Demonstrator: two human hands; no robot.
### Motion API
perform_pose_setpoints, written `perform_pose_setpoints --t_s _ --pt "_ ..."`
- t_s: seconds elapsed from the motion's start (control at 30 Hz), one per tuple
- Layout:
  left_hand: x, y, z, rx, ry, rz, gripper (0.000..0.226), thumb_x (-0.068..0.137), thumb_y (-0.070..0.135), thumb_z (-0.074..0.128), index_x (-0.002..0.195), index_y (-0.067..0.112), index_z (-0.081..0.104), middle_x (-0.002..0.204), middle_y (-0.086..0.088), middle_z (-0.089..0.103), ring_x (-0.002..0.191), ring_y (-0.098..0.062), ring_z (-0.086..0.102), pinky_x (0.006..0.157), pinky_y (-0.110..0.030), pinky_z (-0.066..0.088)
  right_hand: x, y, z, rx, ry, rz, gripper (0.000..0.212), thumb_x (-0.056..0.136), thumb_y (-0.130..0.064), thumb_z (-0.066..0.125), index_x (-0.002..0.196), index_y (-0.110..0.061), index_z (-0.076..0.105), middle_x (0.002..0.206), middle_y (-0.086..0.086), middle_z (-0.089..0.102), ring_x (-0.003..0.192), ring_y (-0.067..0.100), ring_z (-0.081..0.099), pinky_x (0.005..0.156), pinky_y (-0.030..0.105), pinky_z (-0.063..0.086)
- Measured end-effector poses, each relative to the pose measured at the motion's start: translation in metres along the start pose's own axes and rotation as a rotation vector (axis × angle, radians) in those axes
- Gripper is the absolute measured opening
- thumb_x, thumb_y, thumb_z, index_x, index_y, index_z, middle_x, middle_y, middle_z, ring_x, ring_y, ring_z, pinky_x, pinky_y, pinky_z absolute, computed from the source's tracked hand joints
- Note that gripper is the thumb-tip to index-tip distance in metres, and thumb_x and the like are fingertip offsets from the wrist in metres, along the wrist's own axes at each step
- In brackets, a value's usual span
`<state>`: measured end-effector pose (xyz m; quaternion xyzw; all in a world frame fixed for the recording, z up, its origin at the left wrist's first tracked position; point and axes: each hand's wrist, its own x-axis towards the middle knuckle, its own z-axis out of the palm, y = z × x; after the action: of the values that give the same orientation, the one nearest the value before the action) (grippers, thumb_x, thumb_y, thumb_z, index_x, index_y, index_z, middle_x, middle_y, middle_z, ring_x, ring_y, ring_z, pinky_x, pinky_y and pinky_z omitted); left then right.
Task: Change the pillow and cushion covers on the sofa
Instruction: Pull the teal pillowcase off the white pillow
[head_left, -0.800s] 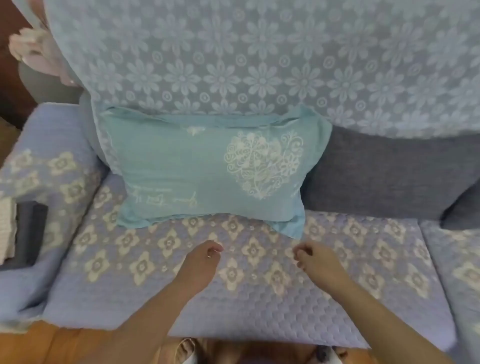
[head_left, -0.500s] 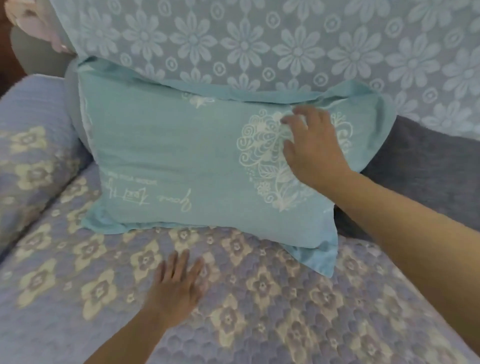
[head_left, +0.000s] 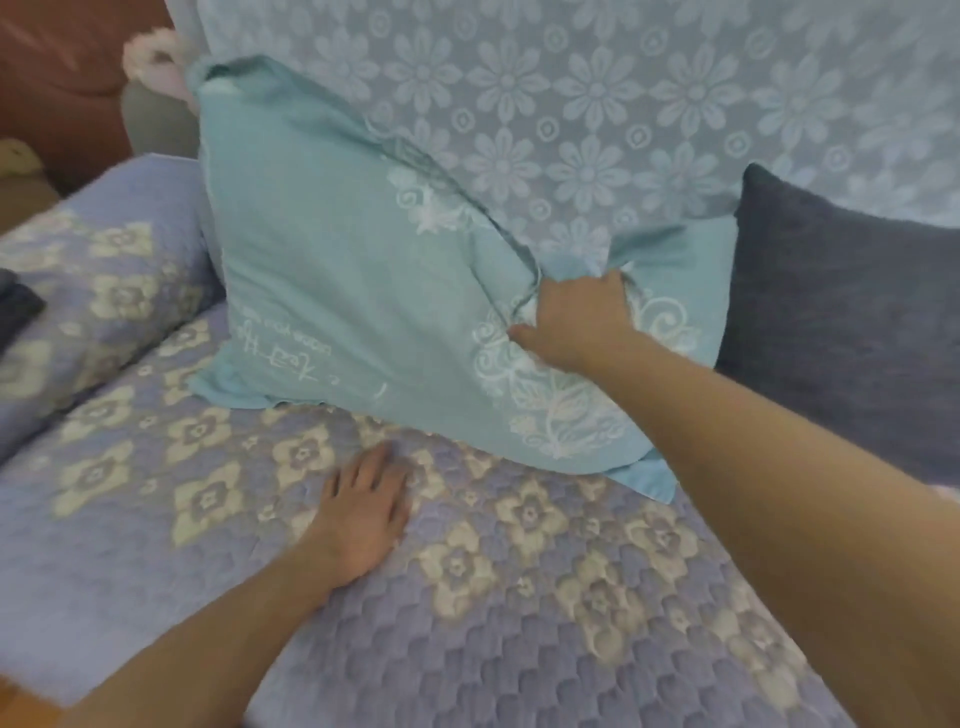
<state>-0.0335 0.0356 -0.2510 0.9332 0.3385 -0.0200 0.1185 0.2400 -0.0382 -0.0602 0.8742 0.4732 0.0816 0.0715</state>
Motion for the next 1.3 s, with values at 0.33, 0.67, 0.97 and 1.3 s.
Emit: perform_pose_setpoints --t_s 0.33,0.67,0.97,1.3 --pt "-0.06 -0.014 -0.188 0.352 0.323 0.291 0.118 0.068 0.093 0.052 0.158 0.046 -0.008 0.167 -0.01 0.009 0.153 -0.039 0.013 0.121 -0.062 0.013 -0.178 0.001 -0.023 0.081 0.032 -0.177 0.109 0.07 -0.088 0.049 0.156 -0.032 0.014 0.161 0.01 0.011 0.145 0.04 0.015 0.111 0.058 0.029" --pt "-0.092 -0.039 -0.105 0.228 0.217 0.089 0.045 0.074 0.034 0.059 0.116 0.027 0.046 0.102 -0.005 0.064 0.096 -0.035 0.065 0.07 -0.041 0.049 -0.2 -0.009 0.085 0.553 -0.067 0.163 0.067 0.089 -0.041 0.065 0.144 -0.017 0.037 0.114 0.01 0.063 0.107 0.032 0.061 0.078 0.035 0.045" --pt "-0.053 -0.021 -0.197 0.332 0.031 0.094 0.057 0.085 0.019 0.061 0.137 0.029 0.04 0.111 0.001 0.043 0.113 -0.032 0.049 0.08 -0.04 0.04 -0.21 0.053 -0.002 0.665 0.057 0.125 0.052 0.084 -0.053 0.072 0.128 -0.028 0.061 0.109 0.0 0.055 0.112 0.023 0.056 0.081 0.03 0.037" --pt "-0.041 0.15 -0.105 -0.118 0.332 0.319 0.043 0.097 0.042 0.045 0.134 0.029 0.06 0.132 0.001 0.06 0.126 -0.022 0.05 0.107 -0.038 0.041 -0.235 0.05 0.061 0.589 0.229 -0.339 0.033 0.098 -0.025 0.052 0.128 -0.022 0.064 0.134 -0.008 0.059 0.127 0.018 0.048 0.111 0.019 0.025"
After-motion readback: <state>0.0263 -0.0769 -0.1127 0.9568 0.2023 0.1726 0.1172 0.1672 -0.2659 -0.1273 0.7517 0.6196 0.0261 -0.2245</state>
